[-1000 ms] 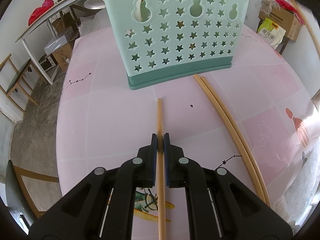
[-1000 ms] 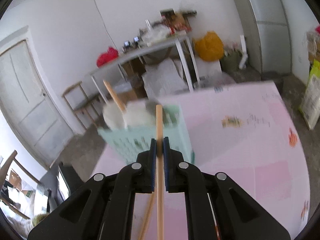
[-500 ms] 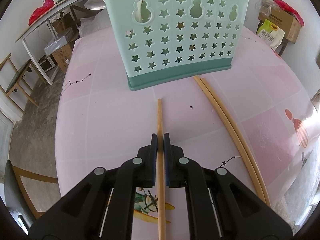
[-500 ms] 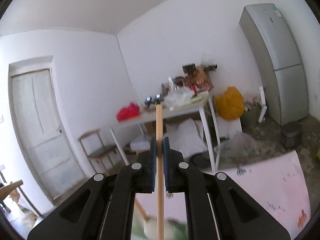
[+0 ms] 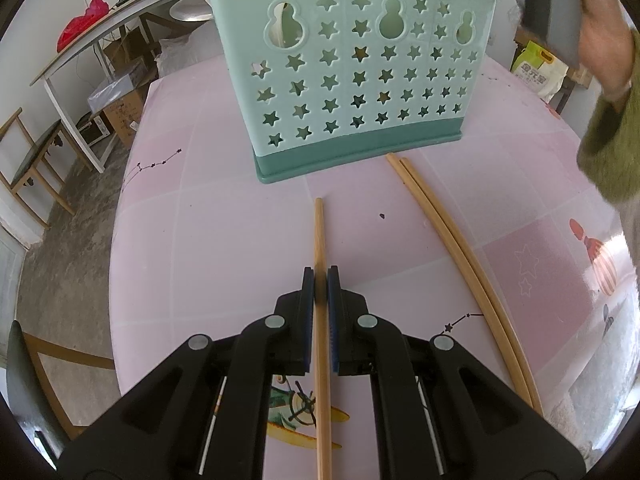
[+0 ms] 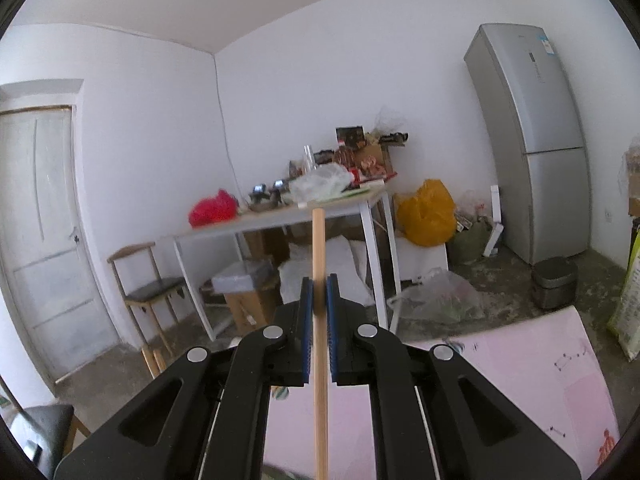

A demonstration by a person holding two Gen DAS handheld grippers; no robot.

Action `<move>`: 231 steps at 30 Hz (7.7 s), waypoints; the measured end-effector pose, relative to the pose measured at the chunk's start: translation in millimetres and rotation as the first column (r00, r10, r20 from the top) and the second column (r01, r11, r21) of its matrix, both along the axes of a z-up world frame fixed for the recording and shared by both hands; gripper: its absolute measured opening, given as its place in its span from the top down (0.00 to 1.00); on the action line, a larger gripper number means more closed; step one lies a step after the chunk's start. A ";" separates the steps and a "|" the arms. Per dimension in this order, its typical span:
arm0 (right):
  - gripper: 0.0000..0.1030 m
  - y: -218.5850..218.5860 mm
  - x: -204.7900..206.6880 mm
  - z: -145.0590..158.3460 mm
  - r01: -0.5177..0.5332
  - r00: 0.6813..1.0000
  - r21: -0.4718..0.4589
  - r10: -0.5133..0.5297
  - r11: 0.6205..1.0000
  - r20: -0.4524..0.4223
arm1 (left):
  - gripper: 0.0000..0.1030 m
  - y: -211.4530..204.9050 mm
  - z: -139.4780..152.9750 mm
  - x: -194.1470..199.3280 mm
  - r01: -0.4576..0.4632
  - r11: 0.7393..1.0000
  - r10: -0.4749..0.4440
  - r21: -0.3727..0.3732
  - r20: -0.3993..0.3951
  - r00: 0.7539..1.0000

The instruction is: Organize utensils

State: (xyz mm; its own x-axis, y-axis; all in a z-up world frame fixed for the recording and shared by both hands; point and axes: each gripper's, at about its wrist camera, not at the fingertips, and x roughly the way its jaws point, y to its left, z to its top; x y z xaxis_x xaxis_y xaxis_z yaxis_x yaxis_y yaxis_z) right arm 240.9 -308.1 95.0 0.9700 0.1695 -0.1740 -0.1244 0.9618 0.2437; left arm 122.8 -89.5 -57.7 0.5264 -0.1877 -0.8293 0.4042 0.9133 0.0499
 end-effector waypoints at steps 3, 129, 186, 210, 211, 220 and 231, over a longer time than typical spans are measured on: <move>0.93 -2.1 -10.4 -3.7 -0.007 1.000 -0.001 0.007 1.000 -0.004 | 0.95 0.3 -0.4 0.9 -0.003 1.000 0.003 -0.005 0.001 1.000; 0.94 28.8 -114.2 -177.0 -0.100 0.707 0.043 0.101 0.994 -0.700 | 0.46 11.3 164.5 28.5 0.236 0.794 0.027 -0.560 0.421 0.907; 0.94 14.4 -114.7 -133.4 -0.048 0.772 0.028 0.055 0.998 -0.634 | 0.70 -47.1 -6.0 24.2 0.016 0.984 -0.029 -0.180 -0.068 0.997; 0.94 -1.9 -128.0 -115.7 -0.027 0.805 0.053 0.053 0.998 -0.590 | 0.95 -73.2 -2.8 36.5 -0.013 0.988 0.007 -0.152 -0.039 0.999; 0.94 -2.9 -128.5 -114.0 -0.025 0.808 0.053 0.052 0.998 -0.587 | 0.95 -66.9 -0.6 35.2 -0.018 0.985 0.011 -0.173 -0.043 0.999; 0.94 -5.9 -131.8 -97.6 -0.014 0.832 0.054 0.041 0.998 -0.553 | 0.95 -14.5 26.7 20.8 -0.044 0.921 0.023 -0.387 -0.059 0.998; 0.94 -0.9 -133.6 -83.5 -0.018 0.849 0.049 0.041 0.999 -0.526 | 0.95 53.0 69.0 1.4 -0.034 0.802 0.056 -0.596 0.018 0.998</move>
